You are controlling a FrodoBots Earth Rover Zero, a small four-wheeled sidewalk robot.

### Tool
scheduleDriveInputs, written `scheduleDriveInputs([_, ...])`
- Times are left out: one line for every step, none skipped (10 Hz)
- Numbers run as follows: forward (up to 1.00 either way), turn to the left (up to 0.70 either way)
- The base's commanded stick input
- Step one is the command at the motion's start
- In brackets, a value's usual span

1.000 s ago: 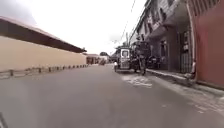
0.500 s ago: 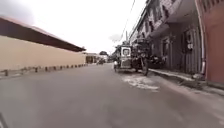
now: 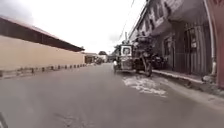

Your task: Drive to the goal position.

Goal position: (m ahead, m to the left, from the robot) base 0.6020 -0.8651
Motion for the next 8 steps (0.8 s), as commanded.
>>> scheduleDriveInputs([0.7, 0.0])
scheduleDriveInputs([0.7, 0.0])
scheduleDriveInputs([0.7, 0.0])
scheduleDriveInputs([0.7, 0.0])
scheduleDriveInputs([0.7, 0.0])
scheduleDriveInputs([0.7, 0.0])
scheduleDriveInputs([0.7, 0.0])
scheduleDriveInputs([0.7, 0.0])
